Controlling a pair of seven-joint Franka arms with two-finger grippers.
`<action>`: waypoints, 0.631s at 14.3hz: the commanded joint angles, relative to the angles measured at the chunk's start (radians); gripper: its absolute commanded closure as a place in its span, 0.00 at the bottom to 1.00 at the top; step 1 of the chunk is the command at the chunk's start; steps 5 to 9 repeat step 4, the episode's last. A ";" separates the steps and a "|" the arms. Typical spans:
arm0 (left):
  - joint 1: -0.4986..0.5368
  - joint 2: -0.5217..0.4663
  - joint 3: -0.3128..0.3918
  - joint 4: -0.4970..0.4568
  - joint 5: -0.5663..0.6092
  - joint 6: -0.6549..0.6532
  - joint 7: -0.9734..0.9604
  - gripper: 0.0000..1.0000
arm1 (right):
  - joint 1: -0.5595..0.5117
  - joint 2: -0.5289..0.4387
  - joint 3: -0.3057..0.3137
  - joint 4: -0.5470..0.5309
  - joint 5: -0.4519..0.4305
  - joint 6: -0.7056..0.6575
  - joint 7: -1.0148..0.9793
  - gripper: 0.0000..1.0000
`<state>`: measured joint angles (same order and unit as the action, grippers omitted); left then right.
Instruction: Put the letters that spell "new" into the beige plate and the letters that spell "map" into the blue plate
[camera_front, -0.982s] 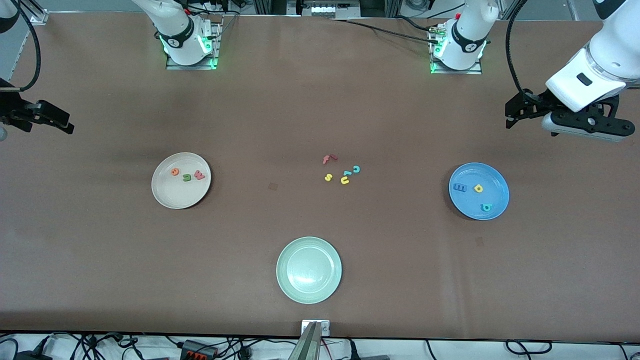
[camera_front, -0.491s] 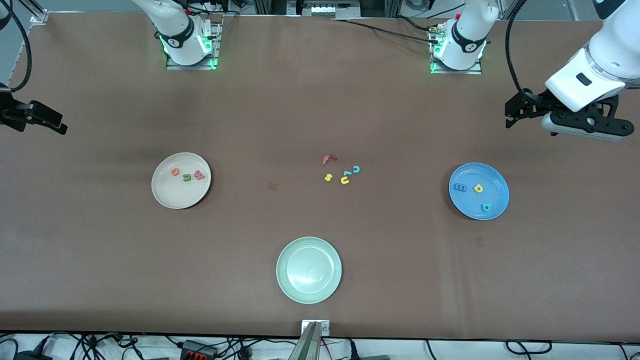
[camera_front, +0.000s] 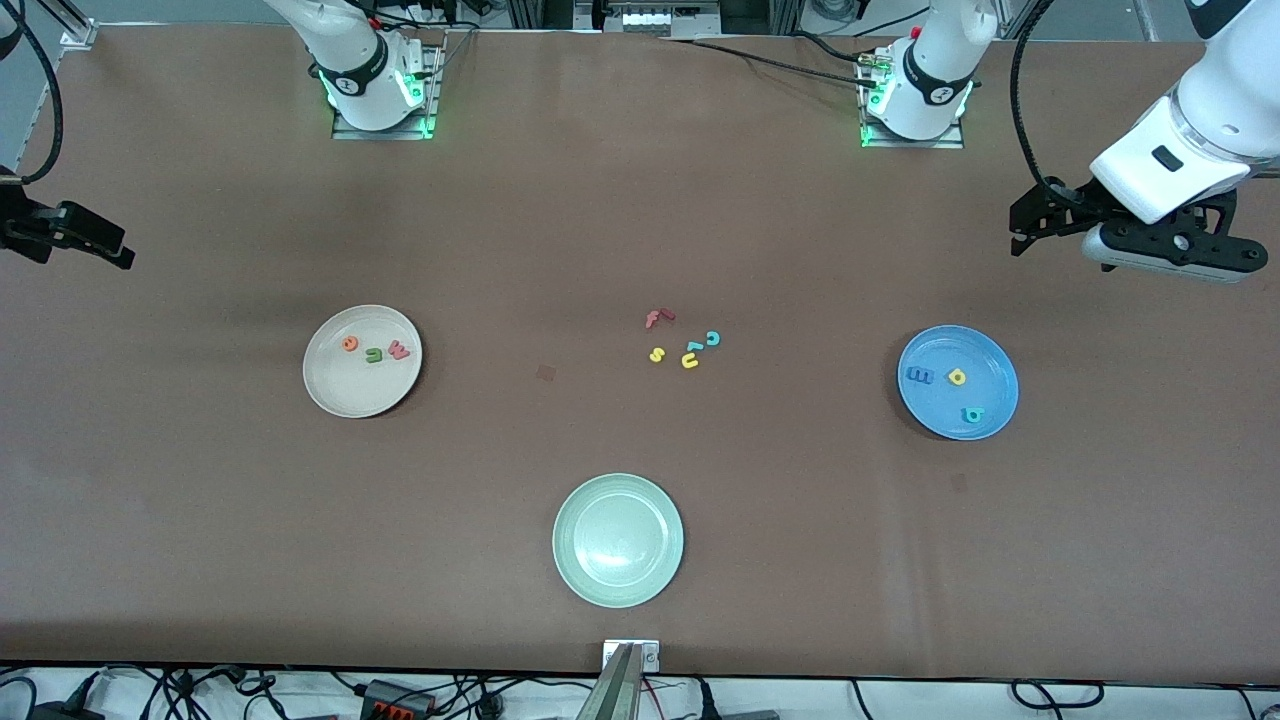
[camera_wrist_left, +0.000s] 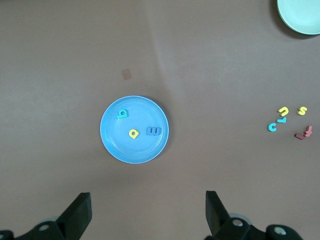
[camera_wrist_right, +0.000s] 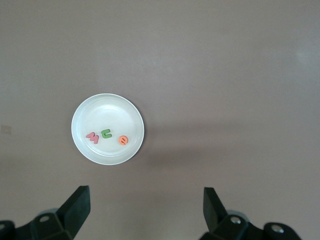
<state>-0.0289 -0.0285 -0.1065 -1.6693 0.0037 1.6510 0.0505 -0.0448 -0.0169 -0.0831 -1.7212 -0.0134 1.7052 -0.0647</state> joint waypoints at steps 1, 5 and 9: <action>0.004 0.015 -0.004 0.034 -0.002 -0.031 0.023 0.00 | -0.012 -0.009 0.011 -0.014 -0.008 0.011 -0.010 0.00; 0.004 0.013 -0.004 0.034 -0.002 -0.034 0.022 0.00 | -0.013 -0.009 0.009 -0.014 -0.010 0.010 -0.014 0.00; 0.004 0.013 -0.004 0.034 -0.002 -0.034 0.022 0.00 | -0.013 -0.009 0.009 -0.014 -0.010 0.010 -0.014 0.00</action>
